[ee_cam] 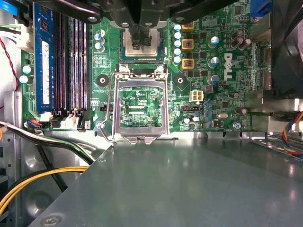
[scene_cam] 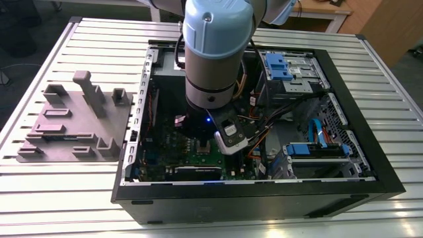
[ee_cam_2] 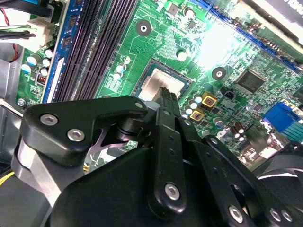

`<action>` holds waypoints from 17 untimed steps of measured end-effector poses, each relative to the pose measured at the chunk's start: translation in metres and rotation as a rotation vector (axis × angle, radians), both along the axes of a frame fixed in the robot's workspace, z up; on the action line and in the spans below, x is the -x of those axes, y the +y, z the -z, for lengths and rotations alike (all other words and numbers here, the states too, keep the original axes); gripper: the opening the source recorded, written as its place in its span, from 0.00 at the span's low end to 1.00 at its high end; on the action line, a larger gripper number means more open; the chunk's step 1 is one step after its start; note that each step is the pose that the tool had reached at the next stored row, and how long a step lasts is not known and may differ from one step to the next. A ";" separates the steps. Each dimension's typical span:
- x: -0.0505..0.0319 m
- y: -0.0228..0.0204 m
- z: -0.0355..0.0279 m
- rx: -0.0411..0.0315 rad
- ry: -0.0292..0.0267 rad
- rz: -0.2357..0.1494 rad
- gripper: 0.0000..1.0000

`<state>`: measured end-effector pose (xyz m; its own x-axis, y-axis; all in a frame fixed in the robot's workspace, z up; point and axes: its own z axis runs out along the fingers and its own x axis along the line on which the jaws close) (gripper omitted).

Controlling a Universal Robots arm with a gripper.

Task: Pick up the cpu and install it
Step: 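Place the cpu into insertion slot, then close the cpu cover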

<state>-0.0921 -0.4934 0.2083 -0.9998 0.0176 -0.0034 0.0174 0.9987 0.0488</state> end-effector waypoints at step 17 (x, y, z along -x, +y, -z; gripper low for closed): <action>0.0000 0.0000 -0.0002 0.0000 0.0003 0.000 0.10</action>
